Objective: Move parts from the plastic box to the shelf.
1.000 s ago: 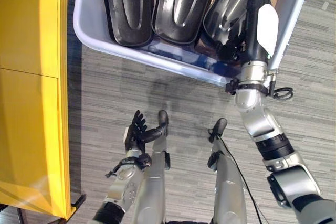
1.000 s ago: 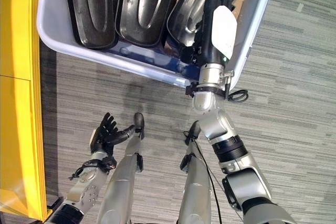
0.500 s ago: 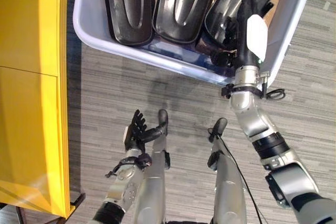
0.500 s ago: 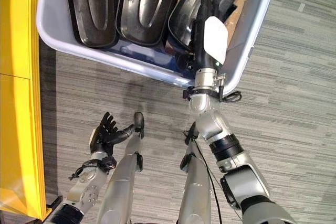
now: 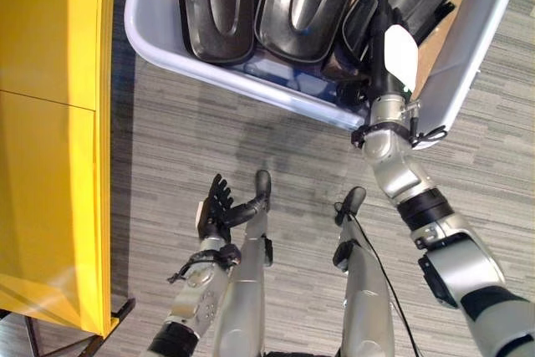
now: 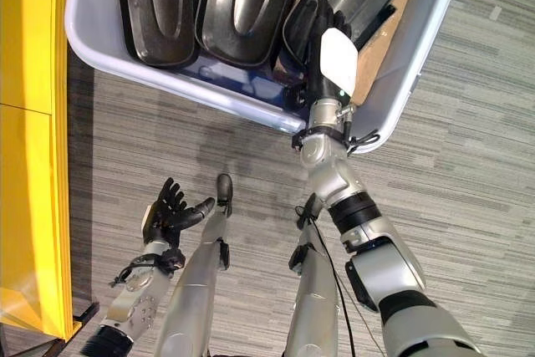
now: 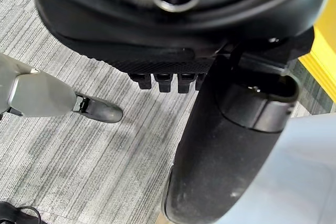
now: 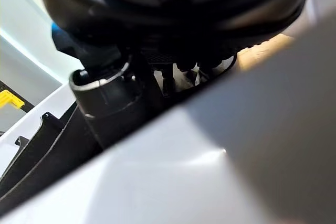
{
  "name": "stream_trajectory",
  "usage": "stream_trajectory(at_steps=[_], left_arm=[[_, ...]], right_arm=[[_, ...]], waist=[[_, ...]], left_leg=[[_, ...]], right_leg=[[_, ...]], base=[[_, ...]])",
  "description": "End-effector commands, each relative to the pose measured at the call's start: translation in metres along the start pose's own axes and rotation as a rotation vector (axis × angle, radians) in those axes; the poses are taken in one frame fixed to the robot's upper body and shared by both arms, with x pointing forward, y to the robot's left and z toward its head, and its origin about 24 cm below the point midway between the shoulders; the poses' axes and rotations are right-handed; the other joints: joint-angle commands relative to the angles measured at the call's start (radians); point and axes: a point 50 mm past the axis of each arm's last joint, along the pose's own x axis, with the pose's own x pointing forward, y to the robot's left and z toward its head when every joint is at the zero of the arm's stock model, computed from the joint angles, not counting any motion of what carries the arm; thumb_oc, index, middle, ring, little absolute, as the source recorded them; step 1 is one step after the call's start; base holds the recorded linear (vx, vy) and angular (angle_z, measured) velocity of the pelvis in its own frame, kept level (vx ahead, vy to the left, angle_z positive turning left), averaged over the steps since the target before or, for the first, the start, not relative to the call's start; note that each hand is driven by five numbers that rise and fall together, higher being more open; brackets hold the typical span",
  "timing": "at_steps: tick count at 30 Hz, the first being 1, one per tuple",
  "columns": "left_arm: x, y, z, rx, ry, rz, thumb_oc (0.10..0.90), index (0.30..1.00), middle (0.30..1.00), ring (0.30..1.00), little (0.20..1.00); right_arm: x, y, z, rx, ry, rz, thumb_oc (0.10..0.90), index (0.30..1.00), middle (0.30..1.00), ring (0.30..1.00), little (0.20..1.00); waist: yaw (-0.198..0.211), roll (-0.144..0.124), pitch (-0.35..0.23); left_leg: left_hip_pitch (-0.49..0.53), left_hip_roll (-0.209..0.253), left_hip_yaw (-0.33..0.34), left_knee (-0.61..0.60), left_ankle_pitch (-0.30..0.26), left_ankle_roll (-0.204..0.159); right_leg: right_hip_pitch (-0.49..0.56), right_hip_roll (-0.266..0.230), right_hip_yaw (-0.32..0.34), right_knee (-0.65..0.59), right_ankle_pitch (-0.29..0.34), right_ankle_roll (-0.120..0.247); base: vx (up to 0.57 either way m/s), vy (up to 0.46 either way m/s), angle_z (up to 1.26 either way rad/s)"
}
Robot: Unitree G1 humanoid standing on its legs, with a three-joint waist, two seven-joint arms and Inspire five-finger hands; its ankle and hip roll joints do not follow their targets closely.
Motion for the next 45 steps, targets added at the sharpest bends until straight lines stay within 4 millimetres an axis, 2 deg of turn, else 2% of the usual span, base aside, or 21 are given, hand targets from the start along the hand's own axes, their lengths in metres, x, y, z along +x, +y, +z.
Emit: stream_trajectory(at_steps=[1, 2, 3, 8, 11, 13, 15, 16, 25, 28, 32, 35, 36, 39, 42, 44, 45], left_arm=[[-0.009, 0.001, 0.013, -0.016, -0.079, -0.036, 0.900, 1.000, 1.000, 1.000, 1.000], [-0.008, 0.000, 0.013, -0.016, -0.081, -0.041, 0.900, 1.000, 1.000, 1.000, 1.000], [-0.008, -0.001, 0.013, -0.015, -0.082, -0.044, 0.900, 1.000, 1.000, 1.000, 1.000], [-0.006, -0.006, 0.012, -0.017, -0.080, -0.067, 0.900, 1.000, 1.000, 1.000, 1.000], [-0.006, -0.007, 0.011, -0.016, -0.075, -0.072, 0.900, 1.000, 1.000, 1.000, 1.000], [-0.006, -0.007, 0.008, -0.017, -0.062, -0.068, 0.900, 1.000, 1.000, 1.000, 1.000], [-0.006, -0.008, 0.008, -0.021, -0.060, -0.068, 0.900, 1.000, 1.000, 1.000, 1.000], [-0.005, -0.010, 0.006, -0.021, -0.053, -0.067, 0.900, 1.000, 1.000, 1.000, 1.000], [-0.004, -0.012, 0.005, -0.020, -0.050, -0.064, 0.900, 1.000, 1.000, 1.000, 1.000], [-0.003, -0.010, 0.004, -0.012, -0.046, -0.053, 0.900, 1.000, 1.000, 1.000, 1.000], [-0.003, -0.007, 0.004, -0.002, -0.044, -0.041, 0.900, 1.000, 1.000, 1.000, 1.000], [-0.003, -0.001, 0.002, 0.006, -0.036, -0.018, 0.900, 1.000, 1.000, 1.000, 1.000], [-0.002, 0.002, 0.002, 0.013, -0.033, -0.005, 0.900, 1.000, 1.000, 1.000, 1.000], [-0.001, 0.009, 0.002, 0.024, -0.026, 0.011, 0.900, 1.000, 1.000, 1.000, 1.000], [-0.002, 0.015, 0.002, 0.032, -0.023, 0.015, 0.900, 1.000, 1.000, 1.000, 1.000], [-0.003, 0.018, 0.001, 0.039, -0.016, 0.018, 0.900, 1.000, 1.000, 1.000, 1.000], [-0.006, 0.025, -0.002, 0.047, 0.002, 0.023, 0.900, 1.000, 1.000, 1.000, 1.000]], right_arm=[[0.029, -0.030, 0.031, -0.004, -0.110, -0.111, 0.900, 1.000, 1.000, 1.000, 1.000], [0.030, -0.027, 0.031, -0.028, -0.108, -0.089, 0.763, 0.808, 0.808, 0.808, 0.808], [0.030, -0.025, 0.028, -0.041, -0.097, -0.078, 0.400, 0.300, 0.300, 0.300, 0.300], [0.025, -0.004, 0.000, -0.106, 0.007, 0.034, 0.400, 0.300, 0.300, 0.300, 0.300], [0.021, 0.002, -0.007, -0.108, 0.036, 0.064, 0.400, 0.300, 0.300, 0.300, 0.300], [0.013, 0.012, -0.019, -0.109, 0.076, 0.106, 0.400, 0.300, 0.300, 0.300, 0.300], [0.009, 0.017, -0.023, -0.113, 0.086, 0.123, 0.400, 0.300, 0.300, 0.300, 0.300], [-0.001, 0.027, -0.030, -0.125, 0.102, 0.164, 0.400, 0.300, 0.300, 0.300, 0.300], [-0.019, 0.039, -0.048, -0.139, 0.155, 0.213, 0.400, 0.300, 0.300, 0.300, 0.300], [-0.024, 0.035, -0.058, -0.165, 0.160, 0.208, 0.400, 0.300, 0.300, 0.300, 0.300], [-0.024, 0.028, -0.057, -0.156, 0.133, 0.176, 0.400, 0.300, 0.300, 0.300, 0.300], [-0.024, 0.013, -0.056, -0.154, 0.082, 0.122, 0.400, 0.300, 0.300, 0.300, 0.300], [-0.024, 0.003, -0.054, -0.164, 0.046, 0.086, 0.400, 0.300, 0.300, 0.300, 0.300], [-0.023, -0.020, -0.051, -0.200, -0.028, 0.015, 0.400, 0.300, 0.300, 0.300, 0.300], [-0.023, -0.032, -0.046, -0.226, -0.087, -0.009, 0.400, 0.300, 0.300, 0.300, 0.300], [-0.023, -0.039, -0.040, -0.231, -0.128, -0.022, 0.400, 0.300, 0.300, 0.300, 0.300], [-0.023, -0.050, -0.029, -0.241, -0.202, -0.042, 0.400, 0.300, 0.300, 0.300, 0.300]], waist=[[0.040, 0.008, -0.020], [0.041, 0.010, -0.020], [0.042, 0.012, -0.020], [0.050, 0.021, -0.020], [0.050, 0.022, -0.020], [0.049, 0.024, -0.020], [0.047, 0.024, -0.020], [0.040, 0.019, -0.020], [0.032, 0.012, -0.020], [0.027, 0.003, -0.020], [0.019, -0.008, -0.020], [0.007, -0.026, -0.020], [0.001, -0.038, -0.020], [-0.005, -0.051, -0.020], [-0.006, -0.058, -0.020], [-0.006, -0.064, -0.043], [-0.010, -0.068, -0.082]], left_leg=[[0.033, 0.045, 0.036, 0.076, -0.178, -0.028], [0.032, 0.044, 0.035, 0.075, -0.178, -0.027], [0.031, 0.044, 0.035, 0.074, -0.177, -0.028], [0.031, 0.041, 0.030, 0.073, -0.175, -0.027], [0.032, 0.041, 0.031, 0.072, -0.175, -0.027], [0.036, 0.040, 0.030, 0.072, -0.175, -0.026], [0.040, 0.040, 0.031, 0.072, -0.176, -0.026], [0.054, 0.040, 0.033, 0.069, -0.176, -0.026], [0.087, 0.042, 0.034, 0.063, -0.176, -0.026], [0.120, 0.042, 0.036, 0.058, -0.175, -0.028], [0.150, 0.044, 0.037, 0.054, -0.176, -0.029], [0.210, 0.050, 0.043, 0.043, -0.177, -0.031], [0.248, 0.051, 0.047, 0.037, -0.178, -0.032], [0.329, 0.055, 0.052, 0.022, -0.181, -0.034], [0.381, 0.058, 0.054, 0.010, -0.178, -0.032], [0.405, 0.060, 0.056, -0.001, -0.178, -0.033], [0.437, 0.062, 0.061, -0.015, -0.179, -0.033]], right_leg=[[0.033, -0.059, 0.003, 0.034, -0.045, 0.039], [0.031, -0.059, 0.003, 0.034, -0.045, 0.039], [0.031, -0.059, 0.003, 0.034, -0.045, 0.038], [0.032, -0.060, 0.002, 0.037, -0.045, 0.038], [0.034, -0.060, 0.001, 0.036, -0.045, 0.038], [0.033, -0.060, 0.003, 0.040, -0.046, 0.038], [0.034, -0.061, 0.006, 0.041, -0.045, 0.038], [0.042, -0.062, 0.007, 0.041, -0.046, 0.037], [0.075, -0.060, 0.007, 0.035, -0.044, 0.039], [0.108, -0.054, 0.007, 0.029, -0.043, 0.041], [0.134, -0.049, 0.010, 0.024, -0.041, 0.042], [0.188, -0.041, 0.012, 0.016, -0.040, 0.043], [0.224, -0.037, 0.010, 0.011, -0.042, 0.044], [0.302, -0.029, 0.008, -0.007, -0.045, 0.047], [0.350, -0.026, 0.009, -0.021, -0.041, 0.047], [0.371, -0.022, 0.008, -0.031, -0.042, 0.047], [0.401, -0.016, 0.009, -0.049, -0.044, 0.049]], base=[[0.00, 0.000, 0.00], [0.00, 0.000, 0.00], [0.00, 0.000, 0.00], [0.00, 0.000, 0.00], [0.00, 0.007, 0.01], [0.01, 0.019, 0.05], [0.00, 0.028, 0.03], [0.00, 0.034, 0.02], [0.00, 0.000, 0.00], [0.00, 0.000, 0.00], [0.00, 0.000, 0.00], [0.00, -0.008, -0.03], [0.00, 0.000, 0.00], [0.01, -0.032, -0.11], [0.01, -0.019, -0.09], [0.04, -0.026, -0.09], [0.06, -0.023, -0.09]])
